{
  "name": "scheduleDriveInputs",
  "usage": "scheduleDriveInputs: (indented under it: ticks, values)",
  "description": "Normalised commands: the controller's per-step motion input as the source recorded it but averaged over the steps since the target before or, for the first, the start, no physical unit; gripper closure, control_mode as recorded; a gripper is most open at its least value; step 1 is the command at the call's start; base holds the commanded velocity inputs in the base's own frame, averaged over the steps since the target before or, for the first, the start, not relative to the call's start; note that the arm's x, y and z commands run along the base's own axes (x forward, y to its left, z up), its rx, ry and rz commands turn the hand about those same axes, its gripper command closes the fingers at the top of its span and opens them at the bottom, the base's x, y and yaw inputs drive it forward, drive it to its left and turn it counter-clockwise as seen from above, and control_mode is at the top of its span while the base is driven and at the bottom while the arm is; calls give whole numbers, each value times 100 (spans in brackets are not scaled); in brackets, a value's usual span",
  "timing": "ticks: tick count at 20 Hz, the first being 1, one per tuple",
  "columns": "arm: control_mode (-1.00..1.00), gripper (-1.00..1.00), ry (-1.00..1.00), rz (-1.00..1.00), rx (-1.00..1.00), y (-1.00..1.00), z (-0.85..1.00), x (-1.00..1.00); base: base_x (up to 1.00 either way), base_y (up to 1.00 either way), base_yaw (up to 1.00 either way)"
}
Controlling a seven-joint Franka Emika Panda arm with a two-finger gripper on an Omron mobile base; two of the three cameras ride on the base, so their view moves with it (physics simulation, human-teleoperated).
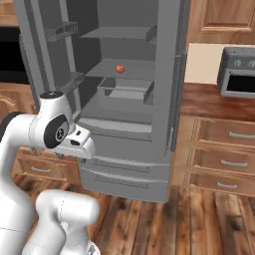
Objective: Place the cold items (kiwi and peach) from the fridge in one tupperware on the dining counter. Place the warm items (hot dog and kebab skewer) in the stove area in another tupperware.
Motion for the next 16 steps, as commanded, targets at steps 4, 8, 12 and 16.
scheduleDriveInputs:
  ticks: [4, 8, 12, 16]
  values:
    - [100, -100, 0, 0, 0, 0, 0, 0, 100, -5, 13]
    - [100, -100, 0, 0, 0, 0, 0, 0, 85, -30, 16]
    - [100, -100, 0, 0, 0, 0, 0, 0, 49, -2, 2]
    - [100, -100, 0, 0, 0, 0, 0, 0, 53, -5, 0]
